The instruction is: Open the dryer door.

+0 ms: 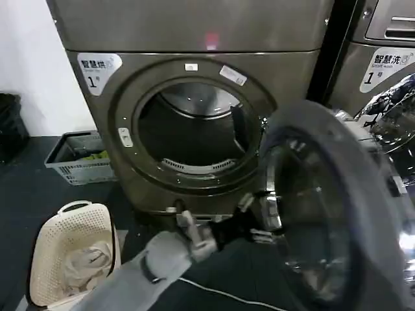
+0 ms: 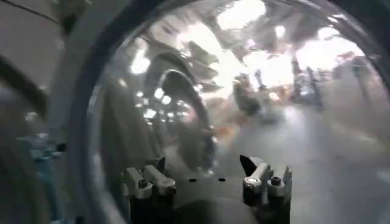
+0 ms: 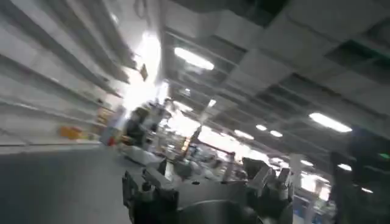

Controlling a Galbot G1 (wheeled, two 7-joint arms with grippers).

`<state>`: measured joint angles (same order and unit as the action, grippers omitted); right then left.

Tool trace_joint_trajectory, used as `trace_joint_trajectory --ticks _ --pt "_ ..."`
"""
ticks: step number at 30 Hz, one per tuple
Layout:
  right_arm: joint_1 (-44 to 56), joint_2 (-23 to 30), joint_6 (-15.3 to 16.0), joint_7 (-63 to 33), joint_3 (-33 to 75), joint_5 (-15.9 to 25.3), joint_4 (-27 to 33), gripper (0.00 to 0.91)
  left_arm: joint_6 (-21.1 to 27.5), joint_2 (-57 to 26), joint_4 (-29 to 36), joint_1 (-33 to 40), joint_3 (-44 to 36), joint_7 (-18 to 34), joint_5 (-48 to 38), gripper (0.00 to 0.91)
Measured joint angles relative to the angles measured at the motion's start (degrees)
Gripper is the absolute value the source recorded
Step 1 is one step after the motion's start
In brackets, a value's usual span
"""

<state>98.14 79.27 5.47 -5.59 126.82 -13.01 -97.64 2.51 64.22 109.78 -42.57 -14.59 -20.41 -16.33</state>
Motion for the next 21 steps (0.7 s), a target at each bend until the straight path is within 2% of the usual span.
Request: trace_joint_trajectory --ticks 10,16,21 --pt "1.0 0.0 0.5 -0.5 5.3 -0.4 2.1 0.907 0.8 9.3 -9.1 10.1 -9.8 0.0 0.2 0.907" --pt "2.0 -0.6 -0.8 0.2 7.2 -0.5 3.9 0.907 1.0 14.4 -14.0 15.0 -12.1 0.0 0.0 0.907" --pt "2.6 -1.6 -1.7 1.2 8.0 -0.9 5.6 0.907 1.3 17.3 -16.5 16.4 -12.3 0.0 0.0 0.907"
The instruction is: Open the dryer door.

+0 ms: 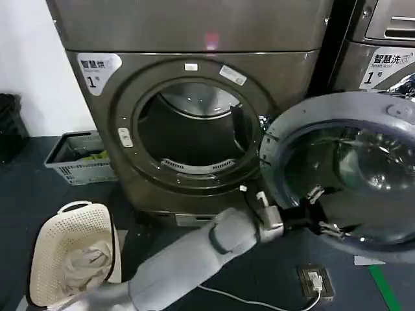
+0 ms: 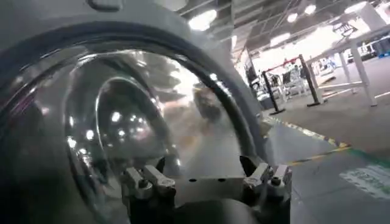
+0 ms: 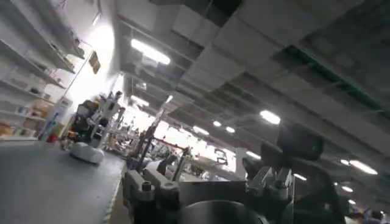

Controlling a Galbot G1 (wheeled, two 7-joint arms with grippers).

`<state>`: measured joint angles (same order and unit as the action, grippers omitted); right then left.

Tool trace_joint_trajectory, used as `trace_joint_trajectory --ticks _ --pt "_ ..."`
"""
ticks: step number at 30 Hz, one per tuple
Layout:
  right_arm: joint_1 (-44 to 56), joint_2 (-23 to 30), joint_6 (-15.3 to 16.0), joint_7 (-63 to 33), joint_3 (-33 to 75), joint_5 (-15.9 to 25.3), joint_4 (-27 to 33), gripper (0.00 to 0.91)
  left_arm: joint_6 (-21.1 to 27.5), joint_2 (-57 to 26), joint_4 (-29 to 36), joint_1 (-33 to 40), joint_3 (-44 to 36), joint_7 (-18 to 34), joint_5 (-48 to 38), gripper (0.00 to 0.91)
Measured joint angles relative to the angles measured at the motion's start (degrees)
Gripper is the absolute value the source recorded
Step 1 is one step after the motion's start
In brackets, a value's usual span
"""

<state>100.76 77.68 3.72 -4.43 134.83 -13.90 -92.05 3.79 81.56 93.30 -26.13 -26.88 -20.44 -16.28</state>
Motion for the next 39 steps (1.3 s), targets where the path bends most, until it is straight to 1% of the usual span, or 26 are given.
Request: trace_joint_trajectory --ticks 4,8,10,14,17,19,22,24,26,30,32,34,36,38,39 --pt "0.1 -0.6 -0.1 0.7 -0.3 -0.4 0.3 0.907 0.3 -0.4 0.6 -0.5 0.1 -0.1 0.1 0.907" --pt "0.1 -0.9 -0.5 1.3 -1.1 -0.5 0.8 0.907 0.4 -3.0 3.2 -2.3 1.2 -0.5 0.1 0.907" --pt "0.1 -0.9 -0.5 1.5 -1.8 -1.3 0.8 0.907 0.1 -5.1 4.8 -3.3 1.7 -0.7 0.1 0.907" --pt "0.1 -0.8 -0.2 1.8 -2.3 -2.6 0.5 0.907 -1.1 -11.6 8.5 -5.4 3.4 -1.1 0.4 0.907" --pt "0.1 -0.9 -0.2 2.2 -2.9 -2.9 0.2 0.907 -2.9 -17.4 11.4 -6.8 4.9 -2.1 1.2 0.907" --pt "-0.3 -0.7 -0.2 2.4 -3.3 -3.0 -0.2 0.907 -4.5 -21.5 13.1 -7.6 5.9 -3.0 3.3 0.907" --pt "-0.7 -0.8 -0.2 2.4 -4.1 -3.2 -0.5 0.907 -6.1 -28.0 15.5 -8.8 7.4 -3.1 8.3 0.907" --pt "-0.9 -1.0 -0.5 2.4 -4.3 -3.4 -0.5 0.907 -8.4 -32.3 16.7 -9.7 8.5 -3.3 12.6 0.907" --pt "-1.1 -1.1 -1.2 2.4 -4.6 -4.1 -0.5 0.907 -11.8 -36.5 17.0 -10.6 9.6 -4.4 17.3 0.907" --pt "-1.8 -1.1 -1.2 2.4 -5.3 -4.8 -0.4 0.907 -22.1 -44.6 15.5 -12.6 13.2 -8.5 26.1 0.907" --pt "-2.0 -1.1 -1.2 2.4 -5.6 -6.1 0.1 0.907 -26.7 -48.5 14.5 -13.4 15.3 -9.6 30.1 0.907" --pt "-2.1 -1.3 -1.2 2.5 -5.9 -7.5 0.3 0.907 -32.5 -52.3 13.2 -14.2 17.8 -11.8 35.5 0.907" --pt "-2.4 -1.6 -1.1 2.7 -6.3 -8.8 0.7 0.907 -39.0 -55.1 11.5 -15.1 21.2 -12.2 42.3 0.907" --pt "-2.6 -1.8 -1.1 2.7 -6.8 -9.9 1.1 0.907 -44.1 -57.2 10.1 -15.4 24.7 -12.3 48.6 0.907" --pt "-2.6 -1.9 -1.1 2.8 -7.0 -10.0 1.3 0.907 -46.7 -58.3 9.2 -15.3 26.4 -13.2 51.7 0.907"
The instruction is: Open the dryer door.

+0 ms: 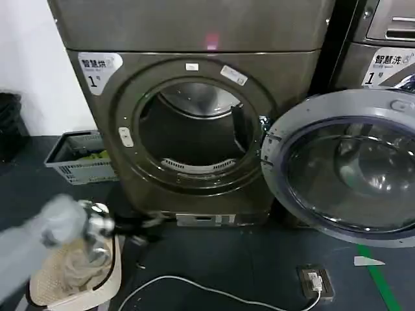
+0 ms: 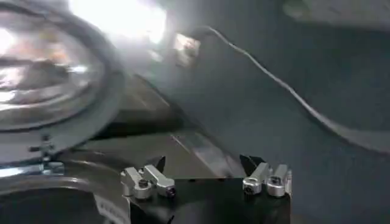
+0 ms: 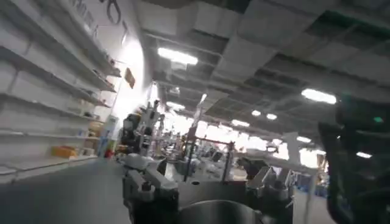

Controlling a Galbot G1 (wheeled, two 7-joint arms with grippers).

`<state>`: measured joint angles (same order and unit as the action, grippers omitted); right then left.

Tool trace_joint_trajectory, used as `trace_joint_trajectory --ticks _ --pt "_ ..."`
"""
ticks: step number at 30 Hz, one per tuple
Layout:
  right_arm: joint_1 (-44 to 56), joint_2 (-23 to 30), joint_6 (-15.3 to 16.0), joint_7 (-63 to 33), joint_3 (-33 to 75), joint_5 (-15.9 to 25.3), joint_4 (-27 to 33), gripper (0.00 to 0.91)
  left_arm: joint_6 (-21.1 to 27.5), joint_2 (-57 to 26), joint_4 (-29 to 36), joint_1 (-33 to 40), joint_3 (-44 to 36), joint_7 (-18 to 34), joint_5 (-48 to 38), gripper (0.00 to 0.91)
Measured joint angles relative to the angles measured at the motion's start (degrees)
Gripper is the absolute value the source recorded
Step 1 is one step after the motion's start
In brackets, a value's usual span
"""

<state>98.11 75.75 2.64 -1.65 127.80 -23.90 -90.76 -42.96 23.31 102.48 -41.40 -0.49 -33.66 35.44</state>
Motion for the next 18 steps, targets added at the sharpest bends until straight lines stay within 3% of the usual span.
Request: trace_joint_trajectory --ticks 3,6,8,18 --pt "-0.3 -0.4 0.0 0.1 -0.5 -0.1 0.7 0.907 -4.2 -2.2 -2.0 0.7 2.8 -4.1 4.7 0.907" --pt "-0.5 -0.9 0.0 0.2 -1.0 -0.2 1.3 0.907 -4.4 -4.2 -4.6 0.9 3.3 -11.6 5.8 0.907" --pt "-0.6 -1.1 0.0 0.2 -1.3 -0.4 1.6 0.907 -4.4 -5.7 -6.5 0.6 3.1 -13.7 8.9 0.907" --pt "-0.8 -0.7 -0.9 -0.1 -1.9 -0.8 1.7 0.907 -4.3 -9.9 -13.4 0.1 2.3 -14.4 20.7 0.907"
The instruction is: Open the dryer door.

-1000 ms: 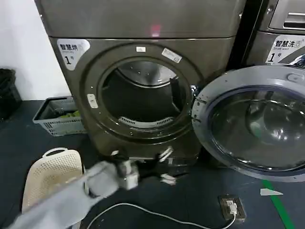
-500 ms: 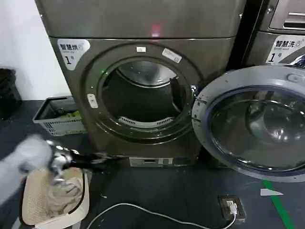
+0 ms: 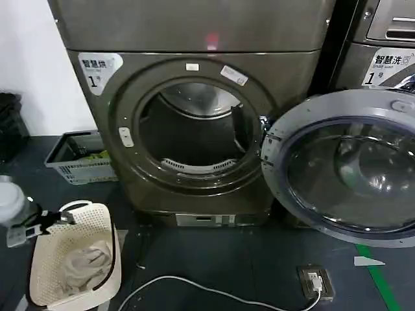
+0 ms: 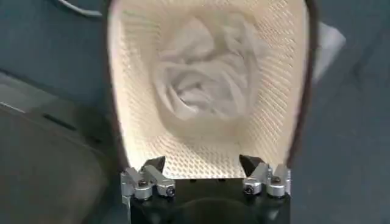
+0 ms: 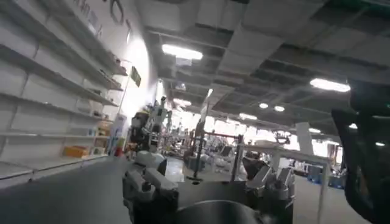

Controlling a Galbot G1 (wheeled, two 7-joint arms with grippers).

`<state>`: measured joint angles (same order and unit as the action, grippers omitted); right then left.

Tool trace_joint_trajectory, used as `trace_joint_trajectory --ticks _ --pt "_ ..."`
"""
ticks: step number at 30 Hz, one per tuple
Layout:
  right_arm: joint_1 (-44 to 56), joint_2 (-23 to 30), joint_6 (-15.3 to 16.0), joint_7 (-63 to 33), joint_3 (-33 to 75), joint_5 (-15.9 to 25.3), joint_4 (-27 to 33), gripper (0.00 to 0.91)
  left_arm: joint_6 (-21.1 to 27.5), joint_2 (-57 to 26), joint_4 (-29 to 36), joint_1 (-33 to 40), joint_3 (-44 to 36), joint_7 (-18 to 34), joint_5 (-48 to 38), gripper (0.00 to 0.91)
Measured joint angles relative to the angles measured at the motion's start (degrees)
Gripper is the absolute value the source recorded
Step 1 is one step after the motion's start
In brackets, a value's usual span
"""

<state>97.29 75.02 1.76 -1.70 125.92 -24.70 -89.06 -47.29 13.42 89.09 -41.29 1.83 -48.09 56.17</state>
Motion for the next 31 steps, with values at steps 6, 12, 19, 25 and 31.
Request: trace_joint_trajectory --ticks 6,12,19,25,31 --pt "0.2 0.1 0.2 -0.1 0.1 0.1 0.5 0.907 0.0 -0.3 -0.2 -0.1 -0.3 -0.5 1.0 0.907" --pt "0.0 0.1 0.0 -0.6 0.1 0.1 0.6 0.907 0.1 -0.6 -0.6 -0.4 -0.5 -0.5 0.8 0.907" --pt "-0.3 0.2 0.8 -2.6 0.4 0.3 1.3 0.907 0.1 -0.9 -0.9 -0.6 -0.5 -0.5 0.9 0.907" --pt "-0.4 0.3 0.8 -2.6 0.3 0.3 1.6 0.907 0.1 -1.1 -1.2 -0.4 -0.5 -0.5 0.8 0.907" --pt "-0.6 0.3 0.7 -2.5 0.0 0.4 1.6 0.907 0.1 -1.1 -1.5 -0.4 -0.6 -0.5 0.6 0.907"
